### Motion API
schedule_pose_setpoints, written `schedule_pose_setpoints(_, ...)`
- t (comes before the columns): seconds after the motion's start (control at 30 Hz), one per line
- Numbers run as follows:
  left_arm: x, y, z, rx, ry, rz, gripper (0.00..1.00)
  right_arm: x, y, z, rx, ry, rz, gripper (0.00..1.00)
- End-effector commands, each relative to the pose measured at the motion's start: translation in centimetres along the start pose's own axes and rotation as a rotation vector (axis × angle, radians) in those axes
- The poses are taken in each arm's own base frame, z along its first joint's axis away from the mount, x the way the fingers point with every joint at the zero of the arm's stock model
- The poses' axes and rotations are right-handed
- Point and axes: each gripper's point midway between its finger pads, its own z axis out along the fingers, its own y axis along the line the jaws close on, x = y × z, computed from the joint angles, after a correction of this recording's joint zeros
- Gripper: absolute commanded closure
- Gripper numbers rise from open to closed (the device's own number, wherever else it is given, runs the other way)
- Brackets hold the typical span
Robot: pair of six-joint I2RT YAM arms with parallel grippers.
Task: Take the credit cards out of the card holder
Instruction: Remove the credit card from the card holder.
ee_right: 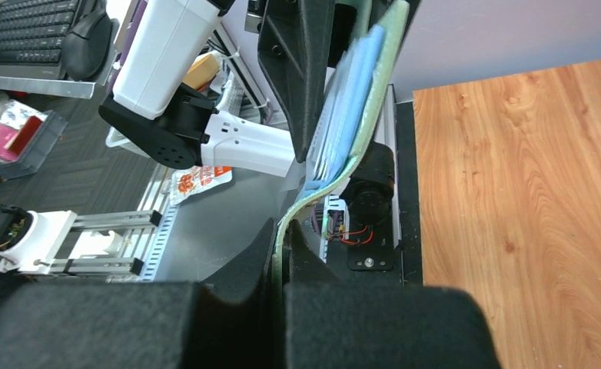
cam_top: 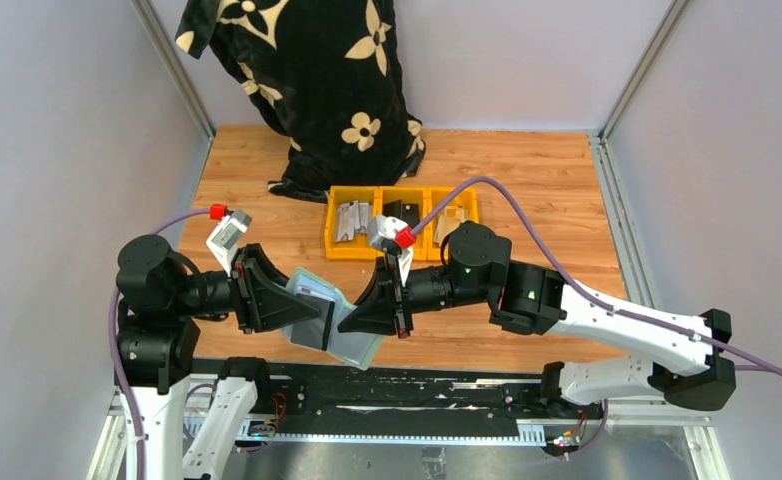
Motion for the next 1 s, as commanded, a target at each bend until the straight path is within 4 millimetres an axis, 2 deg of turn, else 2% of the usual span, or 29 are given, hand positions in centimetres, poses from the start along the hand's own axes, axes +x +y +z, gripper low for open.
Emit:
schedule_pose_setpoints(0.0,0.7,-0.3,-0.1,0.043,0.029,-0.037,0.75,-3.2,1.5,-1.3,-0.092,-0.089,-0.015,1.00)
schedule_pose_setpoints(0.03,0.7,-0.4,-0.1,0.047,0.030,-0.034,0.75,-3.3,1.2,-1.4,-0.091,-0.092,-0.010,1.00)
schedule_pose_setpoints(0.13,0.9,-0.5,-0.1,0.046,0.029,-0.031,0.64,-3.3,0.9,-1.7,-0.097,-0.091,0.004,1.00)
schedule_pose_setpoints(0.17,0.9,-0.5,-0.1,0.045,0.028,-0.032,0.65,-3.2,0.9,-1.6,-0.102,-0.085,0.007,1.00)
schedule_pose_setpoints(0.3,0.2,0.0,0.0,0.006,0.006,-0.033,0.95,-3.1,0.9,-1.3,-0.115,-0.066,0.014,1.00)
schedule_pose_setpoints(0.33,-0.2,0.2,0.0,-0.015,-0.008,-0.028,1.00,-3.0,0.7,-1.2,-0.110,-0.063,0.017,0.96)
schedule_pose_setpoints(0.37,-0.6,0.4,0.0,-0.041,-0.025,-0.019,1.00,-2.9,0.5,-1.2,-0.105,-0.060,0.022,0.93)
schedule_pose_setpoints(0.47,-2.0,1.6,0.0,-0.137,-0.088,-0.002,1.00,-2.9,-0.7,-1.4,-0.063,-0.064,0.041,0.73)
schedule_pose_setpoints(0.5,-2.7,2.0,0.0,-0.165,-0.120,0.010,1.00,-3.0,-1.6,-1.7,-0.024,-0.074,0.056,0.60)
schedule_pose_setpoints(0.57,-4.0,2.5,0.0,-0.194,-0.194,0.009,1.00,-3.5,-3.7,-3.0,0.078,-0.106,0.082,0.39)
schedule_pose_setpoints(0.63,-4.5,3.2,-0.2,-0.232,-0.256,-0.009,1.00,-4.3,-6.4,-5.1,0.224,-0.145,0.115,0.27)
schedule_pose_setpoints(0.73,-5.3,4.8,-0.9,-0.332,-0.342,0.000,1.00,-6.0,-8.8,-8.7,0.443,-0.244,0.119,0.25)
schedule_pose_setpoints(0.83,-5.4,6.7,-1.7,-0.439,-0.369,0.009,1.00,-7.2,-8.9,-11.0,0.522,-0.341,0.129,0.28)
schedule_pose_setpoints(0.9,-5.3,7.8,-2.0,-0.488,-0.367,0.005,1.00,-7.4,-8.5,-11.5,0.523,-0.373,0.142,0.32)
schedule_pose_setpoints(0.97,-5.0,8.7,-2.2,-0.521,-0.361,-0.010,1.00,-7.5,-7.6,-11.0,0.462,-0.379,0.150,0.35)
